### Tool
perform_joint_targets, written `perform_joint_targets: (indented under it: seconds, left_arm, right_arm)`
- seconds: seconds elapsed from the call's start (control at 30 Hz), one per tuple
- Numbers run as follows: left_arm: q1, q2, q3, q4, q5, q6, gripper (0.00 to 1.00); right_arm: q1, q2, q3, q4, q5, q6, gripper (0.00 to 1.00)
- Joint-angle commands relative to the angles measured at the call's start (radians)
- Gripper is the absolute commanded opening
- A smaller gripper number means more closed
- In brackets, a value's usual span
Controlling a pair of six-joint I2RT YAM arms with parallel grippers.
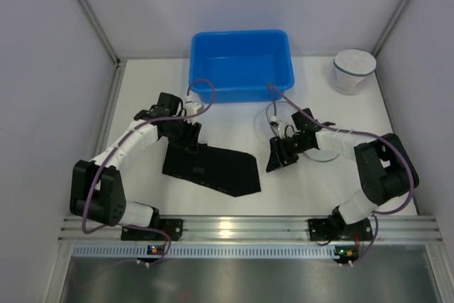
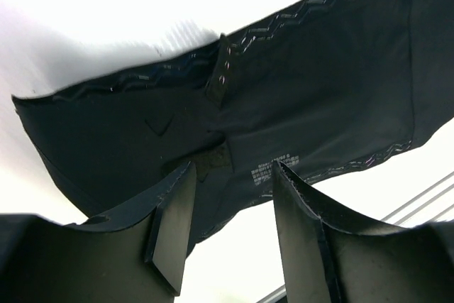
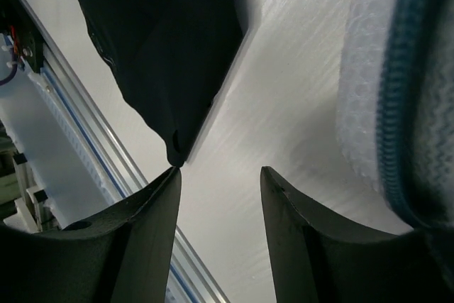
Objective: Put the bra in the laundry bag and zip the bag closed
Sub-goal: Adjust the bra at the center of the board.
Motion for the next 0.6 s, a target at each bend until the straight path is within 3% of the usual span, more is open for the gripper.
perform_joint_targets:
  seconds: [0.0, 0.2, 0.4, 0.57]
  left_arm:
    - [-0.002, -0.054, -0.024, 0.045, -0.022, -0.019, 0.52]
    - [0.006, -0.098, -0.024, 0.05, -0.044, -0.055, 0.53]
    - [0.019, -0.126, -0.02, 0.051, -0.048, -0.092, 0.53]
    - [0.032, -0.146, -0.027, 0.05, -0.048, -0.098, 0.53]
  right_arm:
    - [0.057, 0.031, 0.0, 0.065, -0.034, 0.022, 0.5]
    - [0.189, 0.113, 0.014, 0.088, 0.003, 0.024, 0.49]
    - [0.241, 0.169, 0.04, 0.065, 0.034, 0.015, 0.46]
    - [0.246, 0.179, 0.069, 0.023, 0.092, -0.002, 0.24]
